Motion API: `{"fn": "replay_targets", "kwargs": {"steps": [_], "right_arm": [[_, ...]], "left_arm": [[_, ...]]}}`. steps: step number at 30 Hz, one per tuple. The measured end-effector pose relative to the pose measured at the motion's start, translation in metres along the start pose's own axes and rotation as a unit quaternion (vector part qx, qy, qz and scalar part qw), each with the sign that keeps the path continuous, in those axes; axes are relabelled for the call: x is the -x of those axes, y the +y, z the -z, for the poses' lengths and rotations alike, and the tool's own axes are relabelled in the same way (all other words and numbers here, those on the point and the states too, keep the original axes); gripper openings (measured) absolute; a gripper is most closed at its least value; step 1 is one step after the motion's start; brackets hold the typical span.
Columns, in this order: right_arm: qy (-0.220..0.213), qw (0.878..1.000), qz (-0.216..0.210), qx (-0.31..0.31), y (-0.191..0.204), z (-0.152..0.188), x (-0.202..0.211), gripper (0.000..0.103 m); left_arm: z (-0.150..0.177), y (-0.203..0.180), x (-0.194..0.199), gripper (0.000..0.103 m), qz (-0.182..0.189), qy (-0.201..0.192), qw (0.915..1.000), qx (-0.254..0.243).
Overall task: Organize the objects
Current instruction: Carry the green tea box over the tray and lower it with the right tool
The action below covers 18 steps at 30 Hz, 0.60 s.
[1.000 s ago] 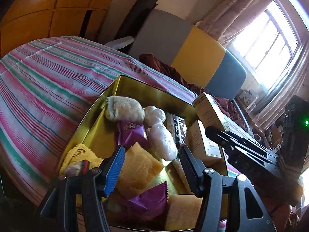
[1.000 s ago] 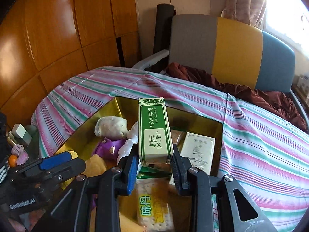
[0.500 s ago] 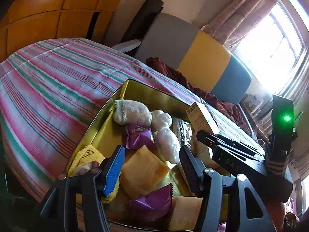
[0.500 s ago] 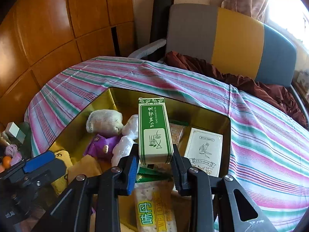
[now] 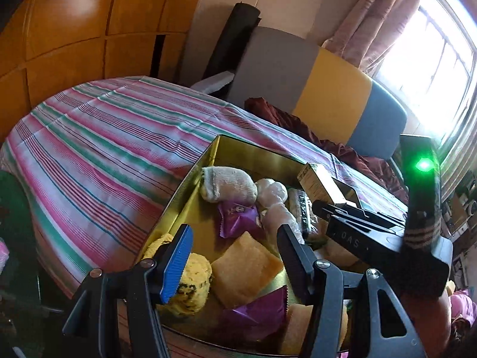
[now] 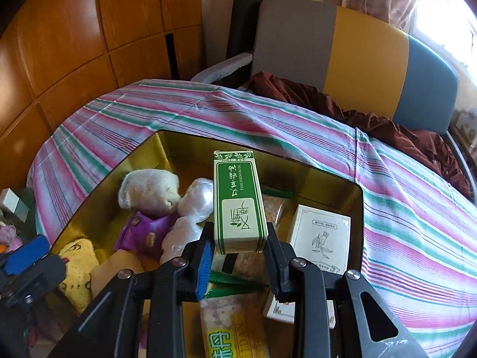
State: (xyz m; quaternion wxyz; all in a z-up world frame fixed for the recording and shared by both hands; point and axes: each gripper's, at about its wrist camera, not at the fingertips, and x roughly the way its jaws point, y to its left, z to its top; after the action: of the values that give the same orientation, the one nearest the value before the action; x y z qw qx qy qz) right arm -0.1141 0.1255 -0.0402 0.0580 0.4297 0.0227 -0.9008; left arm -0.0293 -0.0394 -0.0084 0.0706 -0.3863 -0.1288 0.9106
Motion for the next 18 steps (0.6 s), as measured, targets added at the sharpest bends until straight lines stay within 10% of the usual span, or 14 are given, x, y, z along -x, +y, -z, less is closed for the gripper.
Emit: {"fn": "replay_targets", "kwargs": {"steps": [18], "right_arm": [[0.024,0.997,-0.064,-0.027,-0.006,0.013,0.016,0.047]], "left_arm": [[0.002,-0.001,-0.003,0.059,-0.02,0.006,0.9997,0.007]]}}
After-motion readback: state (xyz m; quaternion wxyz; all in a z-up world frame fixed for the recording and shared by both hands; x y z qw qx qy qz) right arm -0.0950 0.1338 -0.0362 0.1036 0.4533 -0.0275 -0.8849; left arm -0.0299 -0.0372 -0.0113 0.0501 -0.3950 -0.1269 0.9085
